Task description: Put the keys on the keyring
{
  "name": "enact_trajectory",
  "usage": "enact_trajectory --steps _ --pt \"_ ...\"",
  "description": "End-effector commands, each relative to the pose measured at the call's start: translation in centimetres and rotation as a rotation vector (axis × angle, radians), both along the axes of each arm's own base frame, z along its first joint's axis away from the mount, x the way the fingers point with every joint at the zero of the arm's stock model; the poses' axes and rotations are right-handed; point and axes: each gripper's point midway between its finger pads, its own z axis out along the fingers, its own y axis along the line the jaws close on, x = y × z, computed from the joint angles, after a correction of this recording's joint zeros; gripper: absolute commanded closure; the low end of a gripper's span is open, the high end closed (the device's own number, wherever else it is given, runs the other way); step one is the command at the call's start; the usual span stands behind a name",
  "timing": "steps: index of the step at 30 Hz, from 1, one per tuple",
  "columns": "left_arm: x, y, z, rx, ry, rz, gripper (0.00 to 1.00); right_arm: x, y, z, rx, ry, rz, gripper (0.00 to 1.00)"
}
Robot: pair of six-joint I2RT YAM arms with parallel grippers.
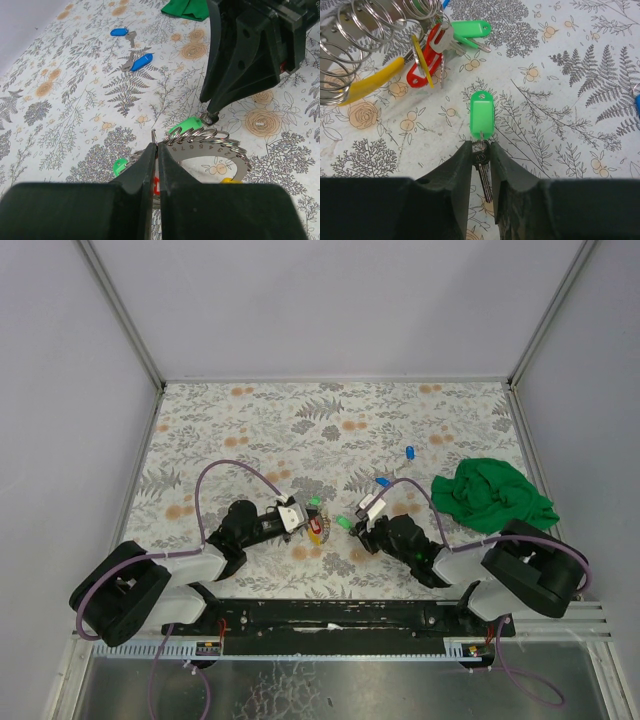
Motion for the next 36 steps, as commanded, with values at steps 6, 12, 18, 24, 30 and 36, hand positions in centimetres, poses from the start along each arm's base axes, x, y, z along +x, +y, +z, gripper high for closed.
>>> enact_trajectory --steps 6,12,18,24,30,36 --pt "0.1 -0.4 2.8 -0.074 -0.092 -0.013 1.0 1.1 1.6 1.4 0.039 -0.062 0.012 0.74" --pt "0.0 -0.4 2.7 -0.075 -0.089 -0.014 1.0 1.3 2.0 0.8 0.02 -0.049 0.021 0.76" --pt "0.1 -0.4 2.7 -0.074 -0.089 -0.015 1.0 1.4 2.1 0.2 -0.003 -0.04 0.021 0.8" --pt "0.1 -0.5 2.7 -0.074 -0.088 -0.017 1.0 1.3 1.8 -0.4 -0.025 -0.024 0.019 0.81" --pt "0.0 -0.5 2.7 -0.074 -0.088 -0.018 1.0 1.2 1.5 -0.8 -0.037 -0.012 0.009 0.82" --pt "0.0 -0.5 2.8 -0.075 -0.09 -0.019 1.0 1.3 1.5 -1.4 -0.057 0.005 0.005 0.83"
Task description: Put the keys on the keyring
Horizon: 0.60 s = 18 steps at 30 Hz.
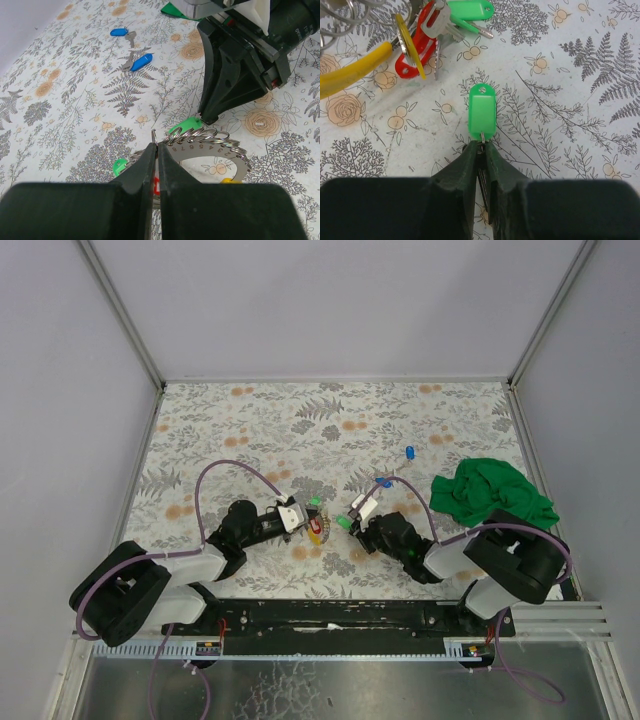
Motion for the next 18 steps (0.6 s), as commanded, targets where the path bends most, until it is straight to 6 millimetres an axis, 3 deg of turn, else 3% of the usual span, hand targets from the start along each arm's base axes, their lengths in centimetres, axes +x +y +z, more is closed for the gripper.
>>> enact_trajectory --steps 1,6,11,18 --pt "0.1 -0.4 2.8 -0.074 -0.091 -0.016 1.0 0.8 1.0 0.7 0.009 -0.022 -0.003 0.83" --pt "0.0 -0.4 2.7 -0.074 -0.091 -0.017 1.0 0.8 0.8 0.4 0.002 -0.017 -0.012 0.88" --pt "-0.1 -0.4 2.8 -0.076 -0.091 -0.02 1.0 0.7 1.0 0.6 -0.001 -0.015 -0.002 1.0" --pt "-0.4 -0.5 3.0 -0.08 -0.1 -0.039 1.0 0.2 1.4 2.2 -0.025 -0.019 0.059 1.0"
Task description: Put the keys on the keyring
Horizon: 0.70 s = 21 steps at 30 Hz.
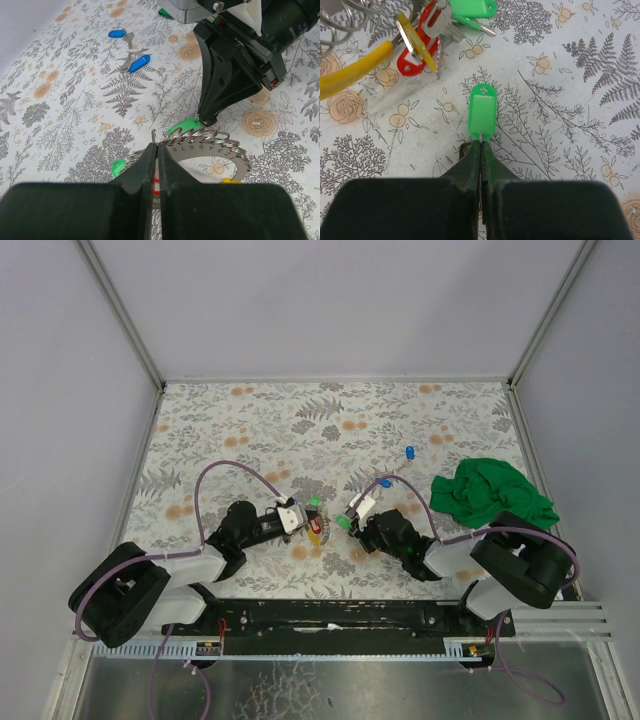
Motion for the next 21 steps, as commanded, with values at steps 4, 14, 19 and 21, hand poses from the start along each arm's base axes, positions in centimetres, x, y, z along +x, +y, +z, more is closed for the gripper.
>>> enact_trajectory --steps 4,14,19,21 --pt "-0.6 -0.6 2.9 -0.076 -0.101 -0.053 1.0 -0.3 1.1 3.3 -0.077 -0.022 0.107 1.0" --pt "-2.1 -1.5 2.6 -0.062 -0.1 -0.163 1.0 -1.9 0.2 7.8 -0.185 0.06 0.177 1.0" --pt "-3.0 -2.0 2.4 -0.056 -0.092 -0.228 1.0 -2.9 0.1 10.0 -0.211 0.079 0.246 1.0" --pt "-3.2 -2.1 2.3 -0.053 -0.085 -0.246 1.0 -3.5 0.4 10.7 -0.21 0.084 0.294 1.0"
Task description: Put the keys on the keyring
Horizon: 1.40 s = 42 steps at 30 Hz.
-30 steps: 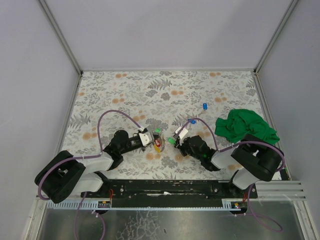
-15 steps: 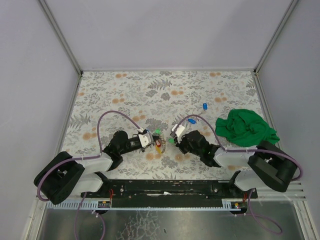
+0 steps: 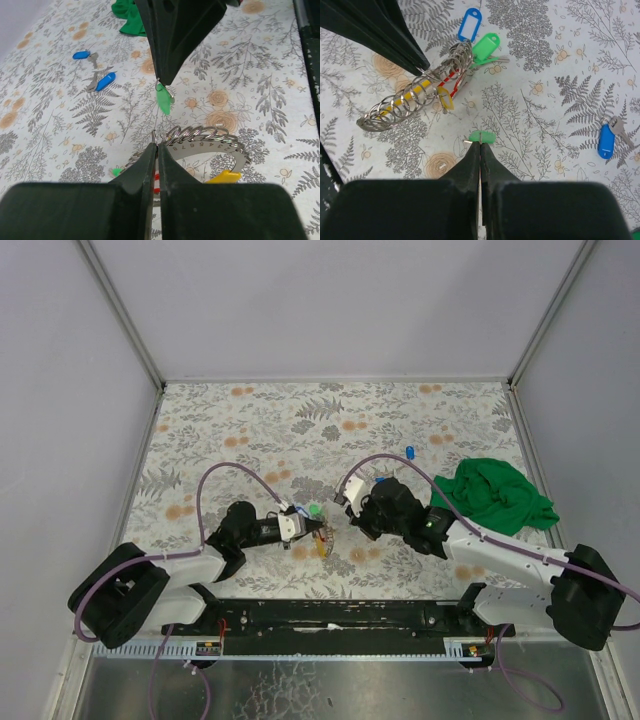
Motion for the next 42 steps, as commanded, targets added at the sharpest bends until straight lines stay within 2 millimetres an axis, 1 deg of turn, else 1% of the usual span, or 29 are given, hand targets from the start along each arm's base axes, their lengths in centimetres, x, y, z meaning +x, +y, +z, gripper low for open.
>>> enact_trajectory --steps 1,4,6,10,13,15,23,30,35,42 --pt "-0.5 -1.1 1.9 -0.041 -0.077 -0.084 1.0 -2.2 0.5 2.1 -0.019 0.036 0.145 1.0" --pt "-0.7 -1.2 1.7 -0.034 -0.068 -0.104 1.0 -3.3 1.2 2.5 -0.001 0.038 0.241 1.0" --pt "-0.9 -1.4 1.5 -0.029 -0.065 -0.126 1.0 -3.6 1.5 2.8 0.01 0.027 0.284 1.0" --pt "-1.5 -1.7 1.2 -0.018 -0.061 -0.176 1.0 -3.5 1.6 2.8 0.011 -0.011 0.316 1.0" --pt "-2.0 -1.9 1.0 -0.017 -0.059 -0.215 1.0 -4.2 2.1 2.9 0.026 -0.011 0.378 1.0" --pt "-2.3 -2.0 1.0 -0.018 -0.059 -0.236 1.0 -4.1 2.3 3.0 0.03 -0.022 0.384 1.0" --pt "-2.7 -2.4 0.8 -0.017 -0.051 -0.281 1.0 -4.7 3.0 3.1 0.05 -0.041 0.465 1.0" --pt "-3.0 -2.5 0.7 -0.016 -0.044 -0.306 1.0 -4.9 3.3 2.4 0.037 -0.025 0.491 1.0" --pt "-3.1 -2.5 0.6 -0.016 -0.043 -0.315 1.0 -4.5 3.3 2.1 0.012 -0.071 0.475 1.0" --pt "-3.3 -2.6 0.5 -0.013 -0.036 -0.334 1.0 -4.7 3.5 1.5 -0.03 -0.087 0.488 1.0"
